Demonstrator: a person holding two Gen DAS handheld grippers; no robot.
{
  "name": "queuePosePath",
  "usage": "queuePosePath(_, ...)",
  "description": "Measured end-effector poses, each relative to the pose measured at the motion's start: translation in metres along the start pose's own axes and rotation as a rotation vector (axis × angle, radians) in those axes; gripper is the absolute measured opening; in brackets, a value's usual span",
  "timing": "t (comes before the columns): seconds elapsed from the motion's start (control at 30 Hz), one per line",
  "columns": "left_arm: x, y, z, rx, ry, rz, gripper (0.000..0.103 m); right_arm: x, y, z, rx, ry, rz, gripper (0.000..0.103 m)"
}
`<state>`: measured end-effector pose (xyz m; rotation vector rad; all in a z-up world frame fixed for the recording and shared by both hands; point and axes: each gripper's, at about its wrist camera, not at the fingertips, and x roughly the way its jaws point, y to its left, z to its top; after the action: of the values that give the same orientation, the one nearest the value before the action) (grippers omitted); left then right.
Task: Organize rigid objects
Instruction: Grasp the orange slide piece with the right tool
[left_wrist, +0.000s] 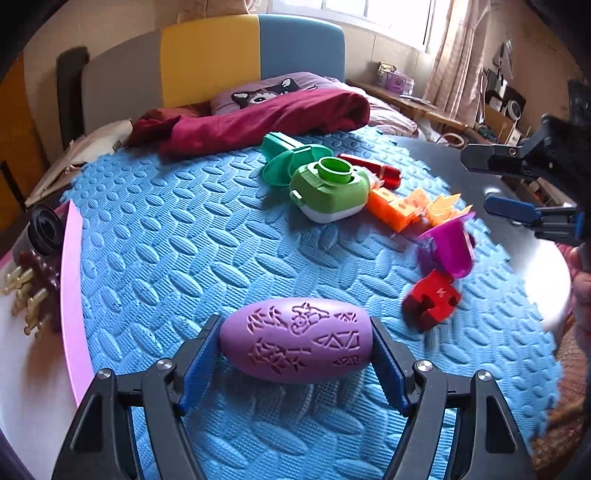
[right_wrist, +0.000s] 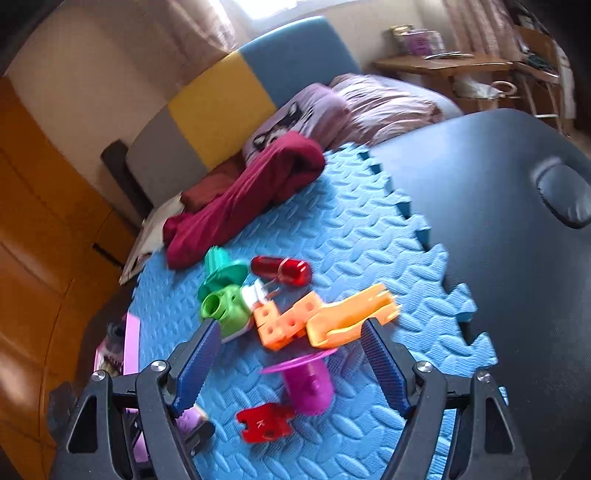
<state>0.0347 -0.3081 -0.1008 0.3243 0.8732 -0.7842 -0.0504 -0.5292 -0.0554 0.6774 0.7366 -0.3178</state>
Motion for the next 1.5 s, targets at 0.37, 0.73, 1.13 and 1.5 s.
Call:
queuePosePath(0.37, 0.003, -0.004, -0.002, 0.009, -0.018, 0.022, 0.076, -0.008, -0.021, 0.004, 0.09, -0.041, -0.063, 0.079)
queuePosePath(0.73, 0.001, -0.003, -0.004, 0.004, -0.022, 0.017, 0.076, 0.014, -0.055, 0.022, 0.215, 0.017, -0.164, 0.063)
queuePosePath(1.13, 0.001, -0.003, -0.004, -0.004, -0.026, 0.011, 0.076, 0.046, -0.038, 0.022, 0.087, 0.138, -0.186, 0.069)
queuePosePath(1.5, 0.001, -0.002, -0.005, -0.013, -0.029, 0.008, 0.076, 0.052, -0.025, 0.02, -0.036, 0.129, -0.288, 0.03)
